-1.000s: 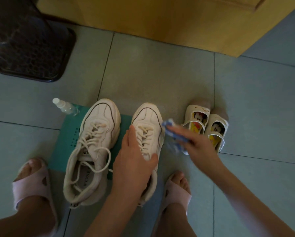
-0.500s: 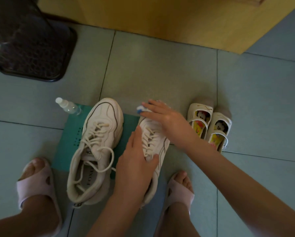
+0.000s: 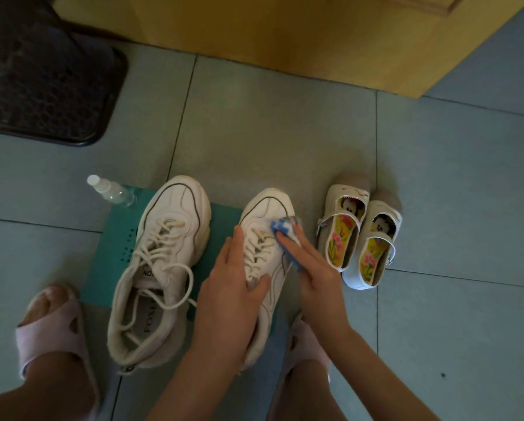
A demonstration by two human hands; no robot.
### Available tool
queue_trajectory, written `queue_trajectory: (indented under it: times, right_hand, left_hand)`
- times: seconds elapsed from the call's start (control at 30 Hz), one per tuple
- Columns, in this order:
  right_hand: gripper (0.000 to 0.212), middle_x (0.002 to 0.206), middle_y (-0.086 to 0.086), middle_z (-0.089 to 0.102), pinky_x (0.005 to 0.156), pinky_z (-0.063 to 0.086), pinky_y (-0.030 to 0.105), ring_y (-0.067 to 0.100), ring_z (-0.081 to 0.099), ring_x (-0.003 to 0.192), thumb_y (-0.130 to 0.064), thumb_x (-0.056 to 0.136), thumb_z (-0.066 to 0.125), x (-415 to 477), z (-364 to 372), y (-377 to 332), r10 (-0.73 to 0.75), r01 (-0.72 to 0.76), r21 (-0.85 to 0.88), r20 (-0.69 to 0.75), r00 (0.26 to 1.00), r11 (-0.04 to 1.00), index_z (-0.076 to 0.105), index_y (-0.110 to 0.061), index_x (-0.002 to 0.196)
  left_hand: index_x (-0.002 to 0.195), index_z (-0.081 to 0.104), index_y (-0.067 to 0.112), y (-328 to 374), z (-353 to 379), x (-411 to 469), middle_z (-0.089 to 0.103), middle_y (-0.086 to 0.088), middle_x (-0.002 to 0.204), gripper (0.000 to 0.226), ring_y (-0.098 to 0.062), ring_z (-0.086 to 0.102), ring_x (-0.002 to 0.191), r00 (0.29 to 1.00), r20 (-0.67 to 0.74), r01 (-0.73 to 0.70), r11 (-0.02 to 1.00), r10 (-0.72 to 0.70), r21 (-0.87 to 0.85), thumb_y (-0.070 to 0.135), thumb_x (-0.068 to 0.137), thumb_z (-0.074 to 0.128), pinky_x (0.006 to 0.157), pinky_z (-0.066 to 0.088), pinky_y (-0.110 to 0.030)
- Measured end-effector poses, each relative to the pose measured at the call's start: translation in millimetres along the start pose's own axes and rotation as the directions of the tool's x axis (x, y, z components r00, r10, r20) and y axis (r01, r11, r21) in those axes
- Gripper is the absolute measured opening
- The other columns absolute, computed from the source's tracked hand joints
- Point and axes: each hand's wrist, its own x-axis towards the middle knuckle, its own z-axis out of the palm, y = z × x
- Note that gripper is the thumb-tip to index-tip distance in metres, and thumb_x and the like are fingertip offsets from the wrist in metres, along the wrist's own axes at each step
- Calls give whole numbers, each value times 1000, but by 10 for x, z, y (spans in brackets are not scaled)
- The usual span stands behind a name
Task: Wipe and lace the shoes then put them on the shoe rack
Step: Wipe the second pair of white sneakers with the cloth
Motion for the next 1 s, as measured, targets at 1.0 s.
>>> queue_trajectory:
  times: [1.0]
  right_hand:
    - [54, 147, -2, 35, 111, 26, 17, 8, 29, 137, 1, 84, 39, 195, 2, -24, -72, 78, -76, 73, 995, 994, 51, -15, 133]
  left_hand:
    - [147, 19, 27, -114, 10, 32, 36, 0, 148, 72, -15, 35, 134, 996, -84, -39, 988, 26, -147, 25, 88, 59, 101, 26, -22]
